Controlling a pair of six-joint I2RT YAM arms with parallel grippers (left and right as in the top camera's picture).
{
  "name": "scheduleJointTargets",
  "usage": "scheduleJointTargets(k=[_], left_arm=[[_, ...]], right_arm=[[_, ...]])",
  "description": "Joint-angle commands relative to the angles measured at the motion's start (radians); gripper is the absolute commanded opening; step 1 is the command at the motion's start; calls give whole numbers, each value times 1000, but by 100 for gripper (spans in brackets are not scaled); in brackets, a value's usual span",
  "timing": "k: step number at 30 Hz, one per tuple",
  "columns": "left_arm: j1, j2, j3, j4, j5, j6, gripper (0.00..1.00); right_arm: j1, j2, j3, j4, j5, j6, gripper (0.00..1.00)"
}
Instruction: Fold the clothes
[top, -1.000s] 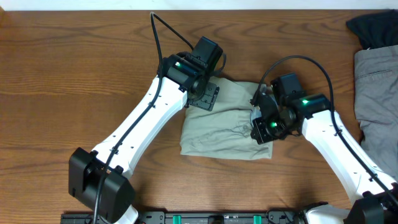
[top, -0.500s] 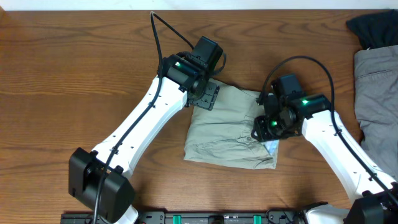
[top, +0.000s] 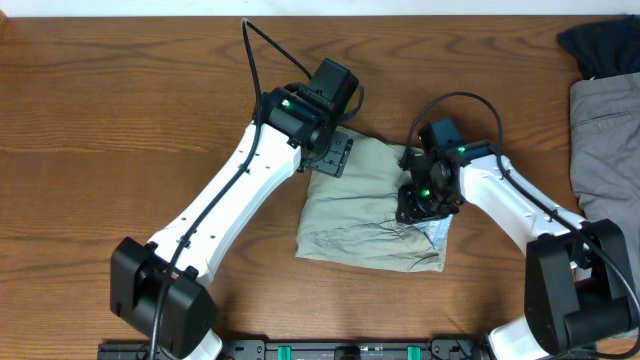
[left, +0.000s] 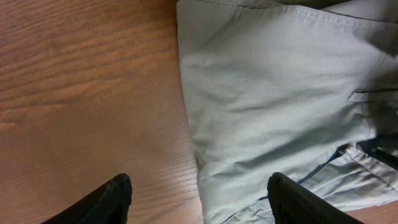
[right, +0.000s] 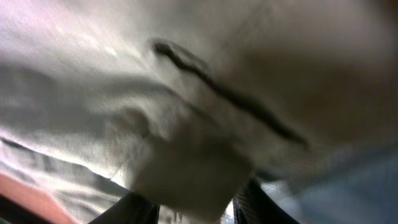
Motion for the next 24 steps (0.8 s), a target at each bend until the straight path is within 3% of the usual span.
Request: scheduleJointTargets(k=[1,6,9,17,24], left_arm=[[2,-2,-1,-2,-5,5,72],[2,-2,-1,-2,-5,6,72],[3,-2,-1,-2,-5,6,72],[3,-2,-1,-2,-5,6,72],[2,-2,-1,0,-5,6,72]], right_arm=[[-2,5,-2,41,-36,-61,30],[-2,-14,-2,60,-195,-191,14],[-3,-45,-2,38,-224,-198,1],[-3,-223,-2,-64,-126,-157,1],[-4,-245,-2,-193,-134,-129,1]])
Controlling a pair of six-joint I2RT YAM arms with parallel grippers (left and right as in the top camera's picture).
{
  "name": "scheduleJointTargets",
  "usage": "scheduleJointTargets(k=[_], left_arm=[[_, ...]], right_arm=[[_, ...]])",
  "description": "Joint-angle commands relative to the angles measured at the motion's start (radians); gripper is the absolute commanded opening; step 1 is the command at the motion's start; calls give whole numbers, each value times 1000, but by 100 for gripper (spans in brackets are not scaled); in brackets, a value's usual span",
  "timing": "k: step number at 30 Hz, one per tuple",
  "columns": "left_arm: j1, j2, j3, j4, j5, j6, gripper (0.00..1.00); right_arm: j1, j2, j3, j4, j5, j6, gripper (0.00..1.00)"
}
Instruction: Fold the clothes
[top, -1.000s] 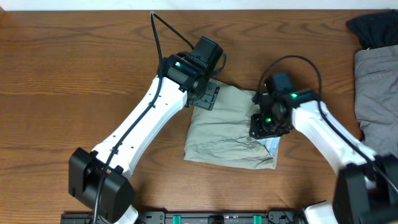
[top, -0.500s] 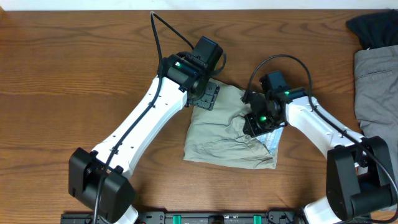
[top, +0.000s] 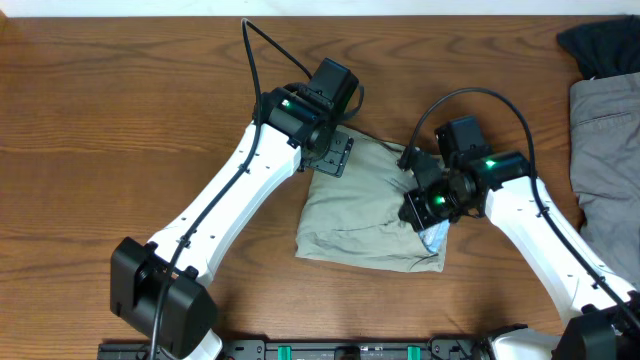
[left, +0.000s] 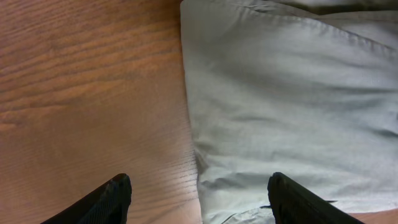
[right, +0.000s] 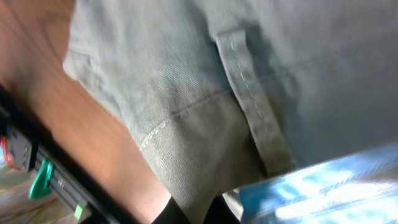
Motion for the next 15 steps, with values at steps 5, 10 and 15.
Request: scheduleJointTargets(k=[5,10,15], left_arm=[[3,-2,-1,2,-5,9,73],[2,-2,-1,14,-5,9,73],[1,-2,-1,6,24,9,73]], right_arm=[[-6,-3,-2,-197,132,158,1],[-4,-3,-2,-277,145,207,1],[-3,-3,-2,-286,145,207,1]])
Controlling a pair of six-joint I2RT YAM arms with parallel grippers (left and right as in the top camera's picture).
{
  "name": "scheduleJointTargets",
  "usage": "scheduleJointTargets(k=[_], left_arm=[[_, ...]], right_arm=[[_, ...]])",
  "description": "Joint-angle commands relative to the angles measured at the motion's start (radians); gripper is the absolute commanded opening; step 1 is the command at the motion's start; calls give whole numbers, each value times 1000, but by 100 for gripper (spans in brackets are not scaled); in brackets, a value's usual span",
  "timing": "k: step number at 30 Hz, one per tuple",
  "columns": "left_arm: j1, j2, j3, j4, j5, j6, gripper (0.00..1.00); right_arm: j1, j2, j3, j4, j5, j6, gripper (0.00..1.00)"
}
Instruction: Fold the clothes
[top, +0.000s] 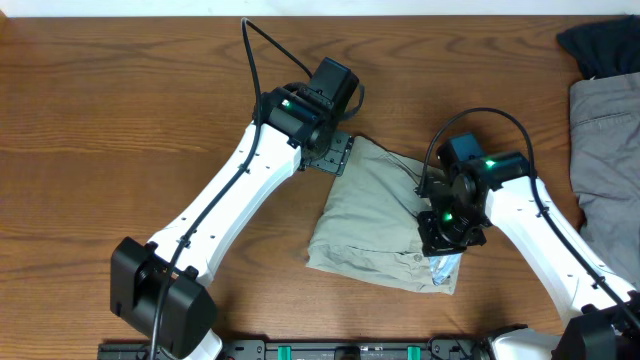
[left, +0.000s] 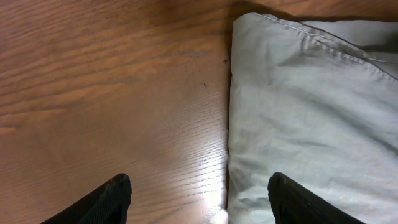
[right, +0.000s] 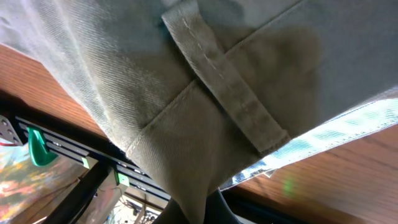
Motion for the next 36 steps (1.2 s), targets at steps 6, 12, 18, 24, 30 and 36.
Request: scheduleJointTargets(k=[6,12,18,24,30,36], left_arm=[[1,19,-37,7,143,8,73],[-8,35,-202,174,357,0,72],[-16,39,-365,352,491,-54,71],[-56,67,-452,470,542,-91,52],[-92,132,-452,486,542,-100,47],[-61,134,-452,483,541,-140,46]], right_arm=[[-3,-3,-2,-7,18,30,1],[-4,-3,-2,-11,92,80,1],[-4,-3,-2,-11,107,86,1],[-4,-3,-2,-11,108,87,1],[-11,-3,-1,-9,130,125,5],[-98,-61,14,52,84,109,12]])
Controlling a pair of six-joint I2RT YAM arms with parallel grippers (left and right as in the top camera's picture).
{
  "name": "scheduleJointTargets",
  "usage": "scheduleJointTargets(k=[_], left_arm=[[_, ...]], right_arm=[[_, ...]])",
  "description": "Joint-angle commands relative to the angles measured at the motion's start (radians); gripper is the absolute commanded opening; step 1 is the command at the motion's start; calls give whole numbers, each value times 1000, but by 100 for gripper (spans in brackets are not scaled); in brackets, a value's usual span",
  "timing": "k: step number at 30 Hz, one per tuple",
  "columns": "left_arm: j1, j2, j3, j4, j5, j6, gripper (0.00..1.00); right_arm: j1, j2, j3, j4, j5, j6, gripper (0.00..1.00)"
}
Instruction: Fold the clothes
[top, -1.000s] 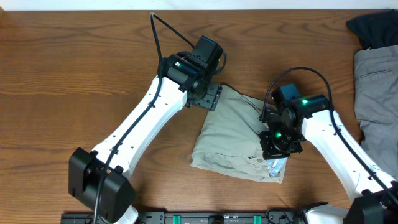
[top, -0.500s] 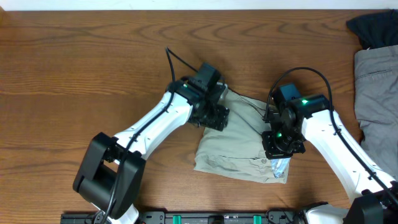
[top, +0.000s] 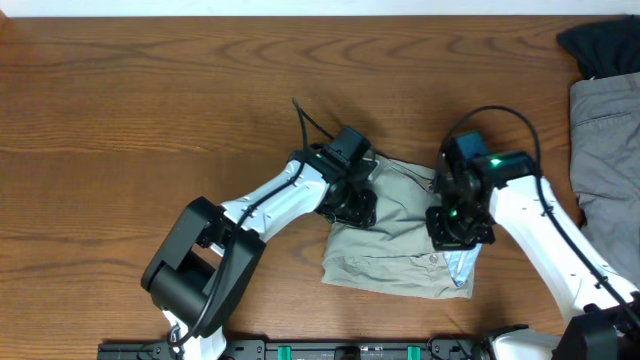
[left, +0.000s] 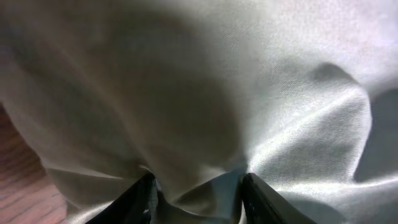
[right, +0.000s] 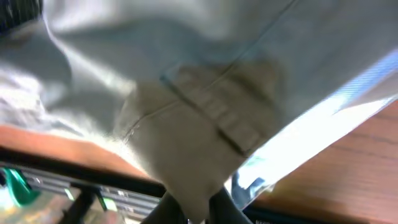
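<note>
A folded khaki garment (top: 400, 245) lies on the wooden table (top: 120, 120), front of centre. My left gripper (top: 352, 200) is down on the garment's left part; in the left wrist view its fingers (left: 144, 200) pinch a bunched fold of the cloth (left: 186, 93). My right gripper (top: 455, 225) is shut on the garment's right edge, at the waistband with a belt loop (right: 214, 115). A pale blue-white lining (top: 462, 268) shows beneath that corner.
A grey garment (top: 605, 140) lies at the table's right edge, with a dark one (top: 600, 45) at the back right corner. A black rail (top: 300, 352) runs along the front edge.
My left gripper stood open over bare wood beside the garment's back left corner; now it is lower, on the garment's left part, shut on a fold. The garment sits slightly further right.
My right gripper kept hold of the garment's right edge throughout, while my left gripper hung open by its back left corner. The garment lay skewed, then further right and nearer the front. Now both grippers hold it.
</note>
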Motion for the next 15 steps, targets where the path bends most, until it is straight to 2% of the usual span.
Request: scheduleJointTargets(k=[1,4,5,9,11,15], left_arm=[[19,6,-11,-4,16,-36,47],[23,6,-11,-2,17,-43,48],[23,6,-10,-2,16,-43,52],[23,5,-9,2,17,-43,63],[25,4,-3,1,17,-43,63],[44,-13,12,1,16,-42,64]], right_arm=[[-64,-69,15,31,-54,-10,15],[-102,-106,15,85,-159,-76,31],[-108,-110,15,108,-192,-95,34],[-98,-93,14,183,-250,-101,37],[-82,-69,13,214,-248,-101,33],[-64,23,8,222,-206,-85,9]])
